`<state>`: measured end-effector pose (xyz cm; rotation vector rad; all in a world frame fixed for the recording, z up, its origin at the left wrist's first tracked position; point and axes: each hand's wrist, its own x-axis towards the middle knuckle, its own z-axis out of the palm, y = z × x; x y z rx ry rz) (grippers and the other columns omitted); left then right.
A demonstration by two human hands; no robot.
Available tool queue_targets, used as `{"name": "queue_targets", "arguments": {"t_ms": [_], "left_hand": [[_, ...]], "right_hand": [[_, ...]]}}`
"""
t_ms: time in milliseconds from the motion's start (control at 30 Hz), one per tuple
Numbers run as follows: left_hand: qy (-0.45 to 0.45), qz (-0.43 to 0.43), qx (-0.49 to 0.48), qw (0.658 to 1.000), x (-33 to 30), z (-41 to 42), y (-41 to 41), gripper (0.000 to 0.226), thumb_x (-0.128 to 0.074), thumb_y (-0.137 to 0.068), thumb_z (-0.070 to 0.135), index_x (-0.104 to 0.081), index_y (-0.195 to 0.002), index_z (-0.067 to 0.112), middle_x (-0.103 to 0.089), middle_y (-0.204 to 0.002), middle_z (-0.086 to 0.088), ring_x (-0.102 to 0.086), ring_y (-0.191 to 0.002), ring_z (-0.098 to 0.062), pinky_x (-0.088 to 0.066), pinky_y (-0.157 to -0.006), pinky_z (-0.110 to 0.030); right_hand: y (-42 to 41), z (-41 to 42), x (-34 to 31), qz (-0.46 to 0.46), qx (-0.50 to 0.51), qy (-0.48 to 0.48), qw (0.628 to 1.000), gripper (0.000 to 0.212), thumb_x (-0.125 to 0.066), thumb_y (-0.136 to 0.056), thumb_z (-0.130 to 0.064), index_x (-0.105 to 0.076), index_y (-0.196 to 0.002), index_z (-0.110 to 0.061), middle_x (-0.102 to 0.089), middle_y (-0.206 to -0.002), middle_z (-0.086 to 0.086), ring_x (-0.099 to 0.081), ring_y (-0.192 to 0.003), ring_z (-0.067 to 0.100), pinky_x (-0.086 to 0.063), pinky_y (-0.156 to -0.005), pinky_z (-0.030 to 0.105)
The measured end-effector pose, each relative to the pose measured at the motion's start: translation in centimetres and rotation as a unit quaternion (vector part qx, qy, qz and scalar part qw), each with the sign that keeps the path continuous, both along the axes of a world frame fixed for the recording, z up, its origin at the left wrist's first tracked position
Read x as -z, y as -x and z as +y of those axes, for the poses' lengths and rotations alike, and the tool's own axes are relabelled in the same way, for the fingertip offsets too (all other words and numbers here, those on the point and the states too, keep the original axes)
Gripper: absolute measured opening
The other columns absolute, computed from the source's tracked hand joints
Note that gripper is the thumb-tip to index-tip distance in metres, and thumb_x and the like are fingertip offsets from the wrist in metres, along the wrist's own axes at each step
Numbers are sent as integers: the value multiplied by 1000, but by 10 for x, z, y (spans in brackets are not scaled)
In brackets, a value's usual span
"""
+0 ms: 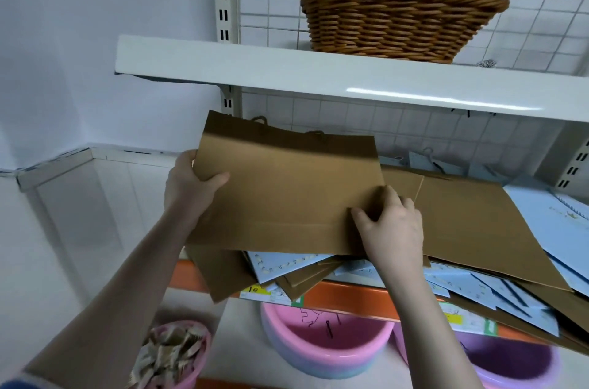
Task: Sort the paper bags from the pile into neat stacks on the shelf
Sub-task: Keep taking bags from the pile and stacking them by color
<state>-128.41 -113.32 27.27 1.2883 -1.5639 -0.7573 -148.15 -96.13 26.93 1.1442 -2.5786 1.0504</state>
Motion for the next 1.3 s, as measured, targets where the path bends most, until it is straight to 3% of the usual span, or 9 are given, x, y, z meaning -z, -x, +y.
{"name": "queue_targets", "arguments": {"t_ms": [200, 333, 500, 733, 867, 1033, 1167, 1300], "left_hand": [[0, 49, 3, 999, 1, 16, -9, 57, -72, -79, 24, -47, -130, 19, -57, -123, -6, -54, -108, -27, -46, -89, -40], [0, -22, -13, 1000, 4, 34, -9, 62, -69, -79, 30, -43, -135, 21, -50, -127, -8, -52, -111, -29, -44, -91, -42], [28, -115, -32, 993, 2, 62, -6, 59, -67, -79, 34, -43, -130, 17, -43, -122, -10, -50, -110, -33, -38, -80, -37], [70, -173, -32, 982, -13, 113, 16, 68, -67, -80, 39, -38, -134, 12, -42, -125, -15, -46, -116, -36, -40, -89, -45], [76, -178, 0, 981, -23, 158, 53, 70, -69, -80, 37, -38, -137, 11, -41, -127, -20, -44, -118, -39, -39, -90, -45], [78, -184, 55, 978, -24, 229, 125, 64, -71, -79, 35, -43, -126, 2, -43, -118, -24, -43, -111, -39, -37, -85, -42], [80, -177, 101, 976, -17, 296, 188, 56, -71, -77, 35, -48, -116, 3, -46, -112, -24, -45, -108, -39, -38, -86, -42], [76, -173, 135, 973, -13, 365, 251, 67, -71, -78, 33, -43, -131, 5, -44, -124, -24, -43, -118, -37, -37, -93, -41]], "right_hand": [[-5, 8, -6, -45, 12, -7, 999, 67, -55, -90, -38, -27, -146, -12, -45, -126, 18, -47, -115, 37, -39, -90, 38], [-13, 21, -3, -20, 43, -9, 999, 66, -56, -89, -40, -30, -144, -13, -47, -120, 17, -49, -111, 38, -41, -84, 38], [-16, 41, 2, 6, 58, -18, 998, 66, -56, -89, -40, -32, -144, -11, -47, -118, 17, -49, -110, 37, -41, -83, 38], [2, 85, -4, 39, 60, -12, 997, 57, -53, -90, -40, -42, -137, -11, -45, -117, 14, -47, -109, 33, -40, -85, 38], [36, 135, -8, 40, 73, -11, 996, 49, -50, -91, -41, -45, -131, -13, -45, -119, 11, -45, -111, 30, -37, -89, 36], [99, 221, -5, 54, 114, -2, 992, 37, -53, -90, -36, -53, -114, -9, -51, -115, 14, -49, -106, 34, -36, -87, 37], [151, 304, 3, 41, 149, -18, 988, 37, -51, -90, -38, -51, -115, -11, -50, -115, 11, -48, -107, 33, -36, -86, 36], [201, 380, 12, 41, 186, -28, 981, 35, -50, -91, -37, -52, -115, -10, -50, -115, 12, -47, -107, 33, -35, -88, 38]]}}
